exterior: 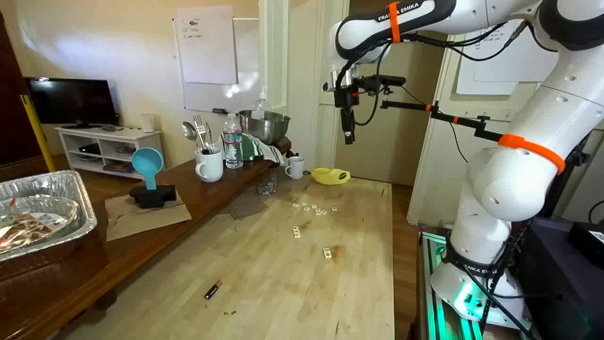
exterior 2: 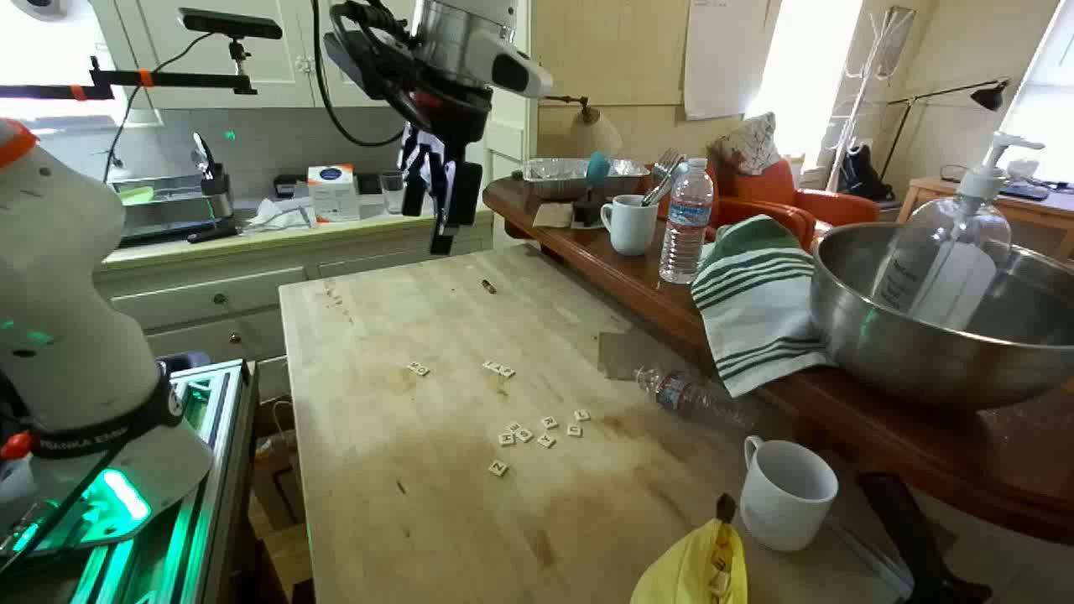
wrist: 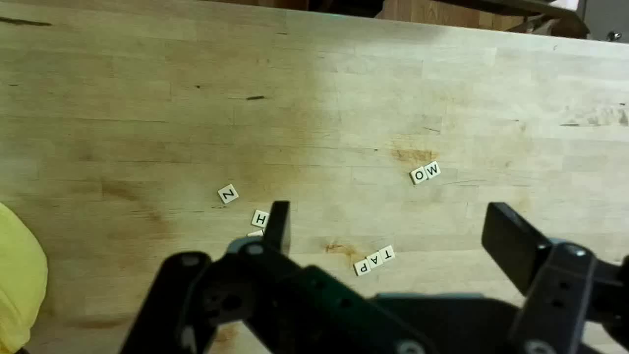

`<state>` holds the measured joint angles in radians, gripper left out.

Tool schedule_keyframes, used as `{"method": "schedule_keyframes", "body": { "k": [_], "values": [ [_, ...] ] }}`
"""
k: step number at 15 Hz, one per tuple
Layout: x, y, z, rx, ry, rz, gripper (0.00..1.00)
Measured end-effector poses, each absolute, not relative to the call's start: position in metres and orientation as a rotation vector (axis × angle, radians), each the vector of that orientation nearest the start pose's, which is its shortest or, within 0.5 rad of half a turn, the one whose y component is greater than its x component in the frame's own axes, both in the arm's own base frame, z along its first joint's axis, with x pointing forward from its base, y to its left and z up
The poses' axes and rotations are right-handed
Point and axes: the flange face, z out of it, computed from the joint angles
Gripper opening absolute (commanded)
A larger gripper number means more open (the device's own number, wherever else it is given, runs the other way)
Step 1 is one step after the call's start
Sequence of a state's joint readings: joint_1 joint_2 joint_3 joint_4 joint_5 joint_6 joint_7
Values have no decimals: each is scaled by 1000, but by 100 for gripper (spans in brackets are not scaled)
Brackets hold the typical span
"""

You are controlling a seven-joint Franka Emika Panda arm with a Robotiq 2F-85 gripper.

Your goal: Align the wooden blocks

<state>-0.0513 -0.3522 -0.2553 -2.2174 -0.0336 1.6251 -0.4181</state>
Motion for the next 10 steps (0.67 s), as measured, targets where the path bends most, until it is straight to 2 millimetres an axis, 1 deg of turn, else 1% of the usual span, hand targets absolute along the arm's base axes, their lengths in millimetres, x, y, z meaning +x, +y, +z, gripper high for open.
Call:
{"method": "schedule_keyframes", "body": {
  "k": [7,8,10],
  "values": [
    [399,-138,495,-2980,-215,324,100],
    [399,-137,494,-2979,-221,330,100],
    [402,-133,486,-2970,-258,359,100]
  ]
}}
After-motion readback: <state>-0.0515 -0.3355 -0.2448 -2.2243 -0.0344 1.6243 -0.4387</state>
